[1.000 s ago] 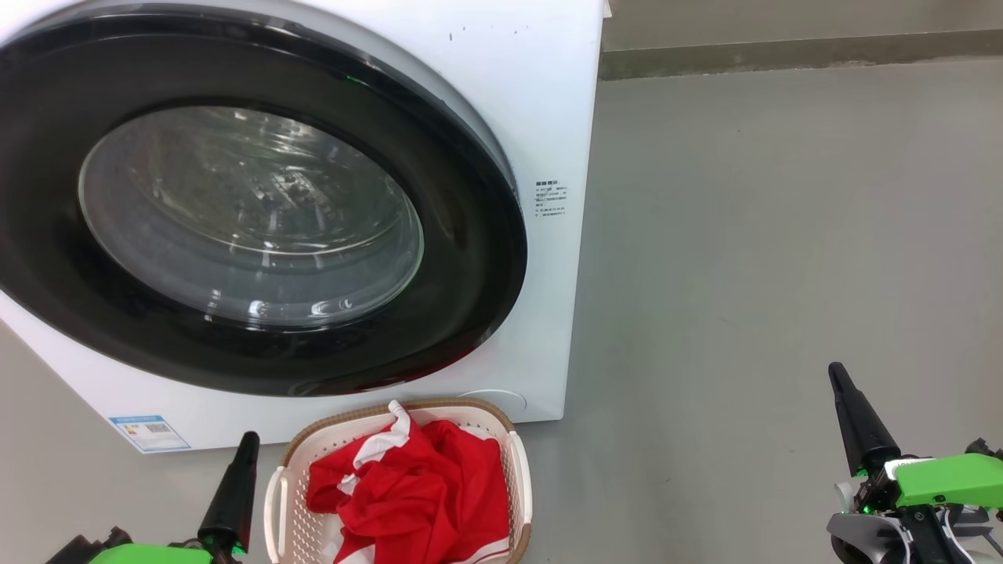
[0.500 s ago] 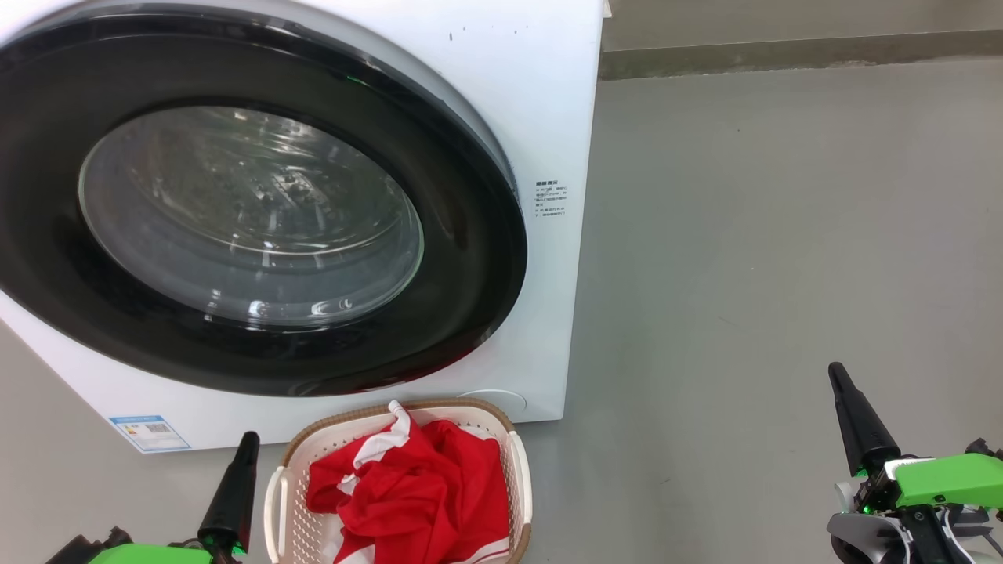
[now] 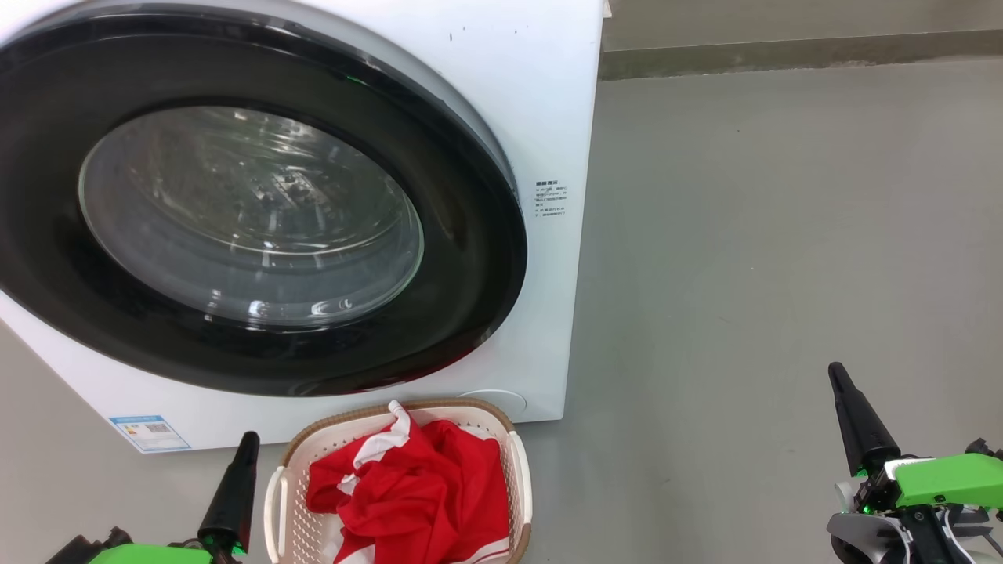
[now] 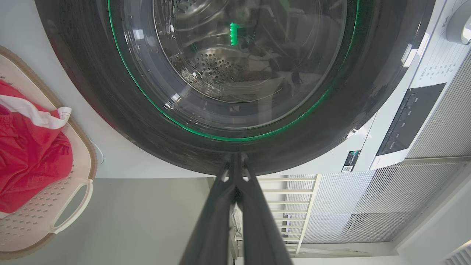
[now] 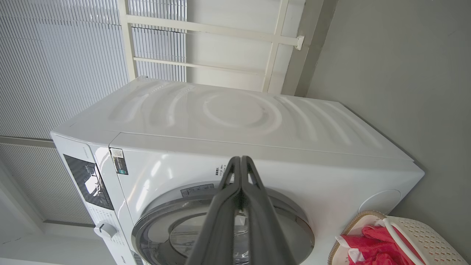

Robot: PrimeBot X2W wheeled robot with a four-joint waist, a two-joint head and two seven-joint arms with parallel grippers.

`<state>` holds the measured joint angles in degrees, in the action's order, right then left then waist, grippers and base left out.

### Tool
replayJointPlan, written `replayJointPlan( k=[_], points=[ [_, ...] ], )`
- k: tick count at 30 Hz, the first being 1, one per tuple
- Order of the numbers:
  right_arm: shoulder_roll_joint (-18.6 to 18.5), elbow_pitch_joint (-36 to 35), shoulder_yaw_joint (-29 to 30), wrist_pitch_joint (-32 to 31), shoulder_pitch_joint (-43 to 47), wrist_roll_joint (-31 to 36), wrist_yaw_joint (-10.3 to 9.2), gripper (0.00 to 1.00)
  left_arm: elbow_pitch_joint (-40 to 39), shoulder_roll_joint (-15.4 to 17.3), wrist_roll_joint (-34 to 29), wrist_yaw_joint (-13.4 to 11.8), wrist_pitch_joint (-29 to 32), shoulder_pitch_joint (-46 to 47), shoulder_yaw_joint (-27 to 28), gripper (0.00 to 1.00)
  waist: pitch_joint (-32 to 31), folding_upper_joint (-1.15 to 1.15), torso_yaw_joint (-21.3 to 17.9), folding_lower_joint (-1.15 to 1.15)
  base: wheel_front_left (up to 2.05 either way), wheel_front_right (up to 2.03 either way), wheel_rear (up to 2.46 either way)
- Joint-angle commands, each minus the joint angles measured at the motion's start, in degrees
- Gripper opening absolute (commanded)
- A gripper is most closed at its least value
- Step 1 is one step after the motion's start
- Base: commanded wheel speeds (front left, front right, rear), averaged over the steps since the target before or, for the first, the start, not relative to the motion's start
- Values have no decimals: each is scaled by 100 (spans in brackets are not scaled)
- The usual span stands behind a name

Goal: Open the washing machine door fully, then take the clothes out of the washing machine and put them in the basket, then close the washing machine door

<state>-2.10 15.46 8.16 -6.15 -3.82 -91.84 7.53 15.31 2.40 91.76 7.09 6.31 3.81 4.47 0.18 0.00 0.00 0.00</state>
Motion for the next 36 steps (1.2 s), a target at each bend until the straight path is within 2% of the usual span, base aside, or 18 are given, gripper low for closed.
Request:
replayJointPlan(
  k=[1, 36],
  points=[
    [-77, -144, -163, -35, -236, -32, -4, 0, -127, 48, 40, 40, 18, 238, 206, 0, 0, 0, 0, 0, 0, 0, 0],
    [-77, -144, -164, -34, -236, -32, -4, 0, -127, 48, 40, 40, 18, 238, 206, 0, 0, 0, 0, 0, 0, 0, 0]
  ],
)
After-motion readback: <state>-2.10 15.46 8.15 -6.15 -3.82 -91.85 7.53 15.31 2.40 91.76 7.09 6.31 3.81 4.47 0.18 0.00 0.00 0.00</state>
